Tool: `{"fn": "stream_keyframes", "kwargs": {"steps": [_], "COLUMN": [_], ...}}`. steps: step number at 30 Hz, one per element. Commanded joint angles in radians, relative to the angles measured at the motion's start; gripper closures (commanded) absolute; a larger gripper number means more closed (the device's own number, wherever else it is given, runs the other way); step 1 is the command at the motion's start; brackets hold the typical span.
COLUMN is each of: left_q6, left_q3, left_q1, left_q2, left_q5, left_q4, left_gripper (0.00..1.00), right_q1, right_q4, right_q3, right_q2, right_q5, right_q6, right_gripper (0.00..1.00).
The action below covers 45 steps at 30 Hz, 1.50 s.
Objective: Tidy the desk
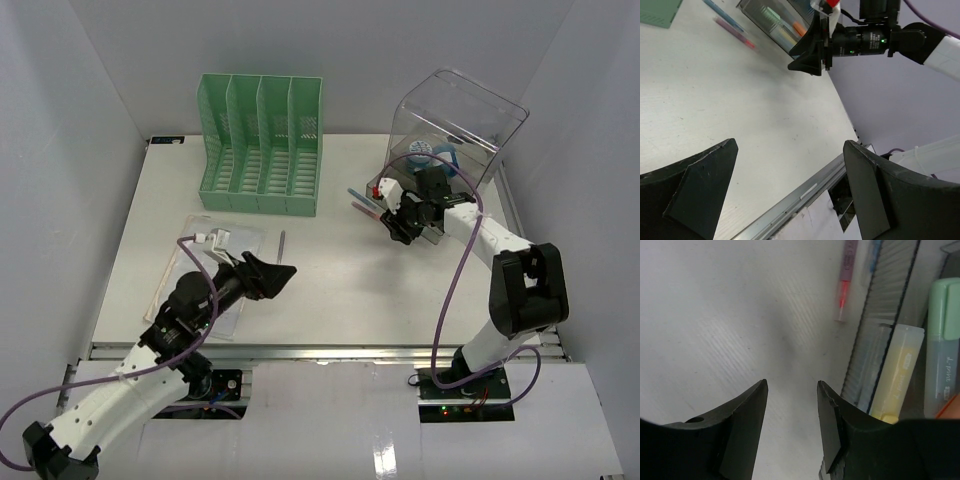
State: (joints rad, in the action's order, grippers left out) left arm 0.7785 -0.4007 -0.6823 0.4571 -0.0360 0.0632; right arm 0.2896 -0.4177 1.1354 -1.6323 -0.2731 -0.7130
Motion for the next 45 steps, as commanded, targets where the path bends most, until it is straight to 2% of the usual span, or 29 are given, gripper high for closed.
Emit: {"fn": "stream_keyframes", "kwargs": {"steps": [1,2,8,9,12,16,22,23,26,30,33,36,39,45], "left_q6": [0.004,0.014,0.077,0.085,0.098,0.1,0.086,0.084,0.063,0.085,0.127,0.181,0.229,0.275], "left_q3": [0.052,0.069,0.149,0.158,0.165,0.148,0.061,0.031,-0.081,-0.272,-0.46,-0.657,-0.89,-1.242], "left_q1": [0.004,0.004,0.004,0.004,0.004,0.004,-0.003,-0.006,-0.019,-0.038,-0.045,-0.05,-0.056,-0.071], "left_q2": [-0.063,-0.066,-0.024,-0.008,0.055,0.23,0.564,0.637,0.789,1.118,1.332,1.543,1.744,1.966], "left_q5": [0.045,0.038,-0.038,-0.05,-0.081,-0.137,-0.251,-0.272,-0.328,-0.397,-0.448,-0.5,-0.514,-0.435], "left_q4": [0.128,0.127,0.038,0.012,-0.063,-0.237,-0.495,-0.536,-0.627,-0.736,-0.787,-0.828,-0.831,-0.814], "left_gripper": [0.02,0.02,0.02,0.02,0.02,0.02,0.02,0.02,0.02,0.04,0.09,0.16,0.18,0.22], "right_q1": [0.004,0.005,-0.003,-0.006,-0.01,-0.012,-0.034,-0.035,-0.038,-0.07,-0.182,-0.399,-0.528,-0.622], "right_q4": [0.127,0.156,0.267,0.271,0.273,0.29,0.295,0.276,0.147,0.046,0.005,0.0,0.008,0.041], "right_q3": [0.059,0.059,0.072,0.079,0.098,0.095,0.066,0.054,0.02,-0.057,-0.097,-0.152,-0.194,-0.265], "right_q2": [-0.035,-0.04,-0.061,-0.069,-0.09,-0.1,-0.084,-0.064,0.062,0.296,0.413,0.491,0.547,0.59], "right_q5": [0.221,0.256,0.42,0.427,0.443,0.468,0.447,0.407,0.14,-0.175,-0.406,-0.634,-0.787,-0.92], "right_q6": [0.029,0.03,-0.008,-0.014,-0.029,-0.044,-0.046,-0.039,-0.01,0.049,0.074,0.119,0.161,0.2], "right_gripper": [0.47,0.45,0.17,0.15,0.1,0.05,0.03,0.03,0.03,0.04,0.05,0.06,0.08,0.09]}}
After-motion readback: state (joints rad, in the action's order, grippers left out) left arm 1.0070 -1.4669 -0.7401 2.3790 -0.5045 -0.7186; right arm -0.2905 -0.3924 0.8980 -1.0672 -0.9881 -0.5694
